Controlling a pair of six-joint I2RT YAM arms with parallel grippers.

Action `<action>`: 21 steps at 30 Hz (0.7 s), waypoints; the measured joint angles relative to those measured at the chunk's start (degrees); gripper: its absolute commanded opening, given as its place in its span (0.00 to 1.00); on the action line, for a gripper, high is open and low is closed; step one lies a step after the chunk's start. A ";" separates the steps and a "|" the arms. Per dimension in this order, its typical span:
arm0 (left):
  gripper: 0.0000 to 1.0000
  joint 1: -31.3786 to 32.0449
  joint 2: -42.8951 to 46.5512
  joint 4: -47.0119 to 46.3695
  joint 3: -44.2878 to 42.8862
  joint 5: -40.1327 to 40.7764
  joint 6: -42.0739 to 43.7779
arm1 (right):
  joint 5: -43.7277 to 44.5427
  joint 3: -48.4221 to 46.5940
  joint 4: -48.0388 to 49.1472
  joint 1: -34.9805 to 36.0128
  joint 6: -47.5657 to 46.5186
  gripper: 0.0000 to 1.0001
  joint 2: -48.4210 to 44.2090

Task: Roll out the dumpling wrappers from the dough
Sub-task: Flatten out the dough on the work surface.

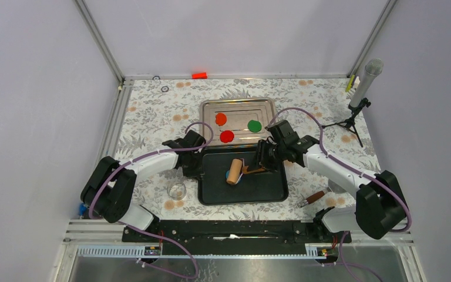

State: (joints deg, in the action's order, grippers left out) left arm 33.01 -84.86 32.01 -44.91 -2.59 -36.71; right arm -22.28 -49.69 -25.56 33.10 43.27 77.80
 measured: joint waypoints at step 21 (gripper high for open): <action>0.00 0.00 0.00 0.00 0.00 0.00 0.24 | 3.39 4.92 -3.37 -1.03 -1.03 0.00 -7.69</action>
State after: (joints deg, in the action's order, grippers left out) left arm 33.01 -84.86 32.01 -44.91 -2.59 -36.47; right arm -18.90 -44.77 -28.93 32.08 42.24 70.11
